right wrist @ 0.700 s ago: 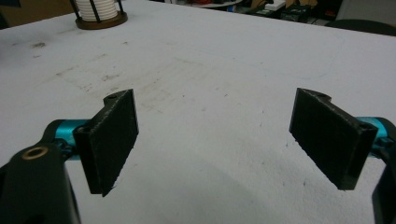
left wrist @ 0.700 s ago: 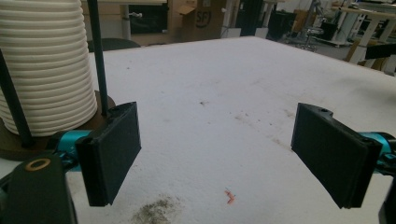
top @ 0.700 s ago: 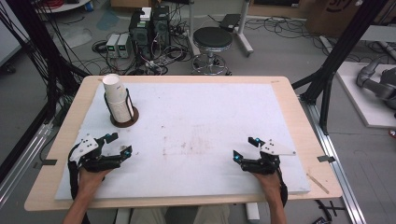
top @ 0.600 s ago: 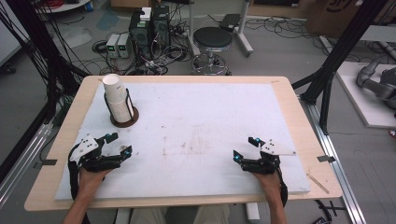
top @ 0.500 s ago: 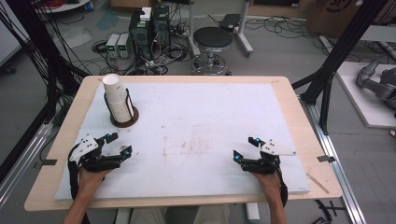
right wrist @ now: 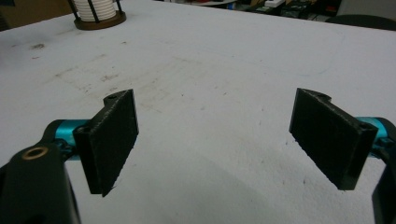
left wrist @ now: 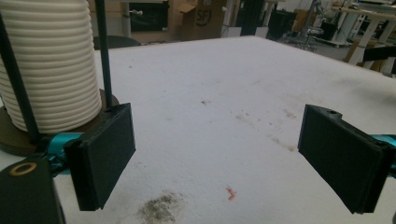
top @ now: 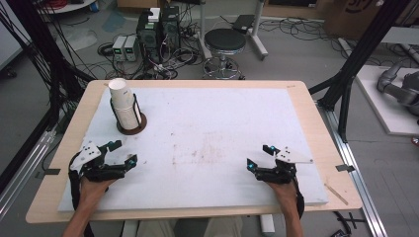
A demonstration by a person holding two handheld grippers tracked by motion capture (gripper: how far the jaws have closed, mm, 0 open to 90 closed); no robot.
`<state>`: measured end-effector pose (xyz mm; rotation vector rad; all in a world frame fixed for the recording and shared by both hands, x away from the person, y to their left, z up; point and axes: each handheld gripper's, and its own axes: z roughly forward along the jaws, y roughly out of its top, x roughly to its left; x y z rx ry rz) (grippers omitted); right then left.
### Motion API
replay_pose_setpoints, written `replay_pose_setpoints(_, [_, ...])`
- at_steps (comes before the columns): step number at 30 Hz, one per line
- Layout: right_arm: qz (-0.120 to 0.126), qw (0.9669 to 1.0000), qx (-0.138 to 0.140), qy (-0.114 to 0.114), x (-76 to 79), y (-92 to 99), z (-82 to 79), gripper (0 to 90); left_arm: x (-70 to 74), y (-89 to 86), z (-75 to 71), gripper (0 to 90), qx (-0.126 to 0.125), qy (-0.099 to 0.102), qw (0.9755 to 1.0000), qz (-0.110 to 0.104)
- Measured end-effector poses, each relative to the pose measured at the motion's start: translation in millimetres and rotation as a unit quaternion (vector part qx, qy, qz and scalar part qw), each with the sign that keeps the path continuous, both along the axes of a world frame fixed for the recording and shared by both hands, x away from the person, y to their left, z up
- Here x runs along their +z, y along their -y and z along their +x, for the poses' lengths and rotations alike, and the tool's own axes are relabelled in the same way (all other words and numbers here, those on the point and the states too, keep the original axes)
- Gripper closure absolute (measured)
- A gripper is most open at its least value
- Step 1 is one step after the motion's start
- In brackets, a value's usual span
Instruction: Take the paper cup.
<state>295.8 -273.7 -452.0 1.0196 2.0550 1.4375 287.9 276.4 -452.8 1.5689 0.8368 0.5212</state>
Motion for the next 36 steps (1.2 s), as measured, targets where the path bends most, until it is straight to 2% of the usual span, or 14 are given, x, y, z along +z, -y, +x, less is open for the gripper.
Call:
replay_pose_setpoints(2, [0.0,1.0,0.001,-0.003,0.1,0.1,0.0,15.8,6.3,-3.9,-0.5,11.1,0.002,0.006,1.0,-0.004])
replay_pose_setpoints(11, [-0.001,1.0,0.001,-0.007,0.1,-0.1,1.7,15.8,22.7,-14.8,3.9,8.3,-0.006,0.001,0.9999,-0.011])
replay_pose_setpoints(13, [0.0,1.0,0.001,-0.008,0.1,-0.1,1.7,15.8,29.8,-18.3,6.4,8.2,-0.007,0.005,0.9999,-0.01])
replay_pose_setpoints(14, [0.0,1.0,0.001,-0.007,0.1,-0.1,1.7,15.8,38.5,-21.9,9.1,8.2,-0.007,0.008,0.9999,-0.006])
replay_pose_setpoints(16, [-0.001,1.0,0.001,-0.009,0.1,-0.2,1.8,15.7,43.1,-23.8,10.8,8.2,-0.008,0.01,0.9999,-0.005])
replay_pose_setpoints(25, [-0.005,0.9999,0.002,-0.009,0.2,-0.9,1.9,15.8,87.9,-40.5,28.3,8.2,-0.009,0.024,0.9994,0.021])
replay_pose_setpoints(36, [-0.007,0.9999,0.0,-0.01,0.2,-1.3,1.7,15.8,115.5,-49.5,47.4,8.2,-0.022,0.028,0.9992,0.02])
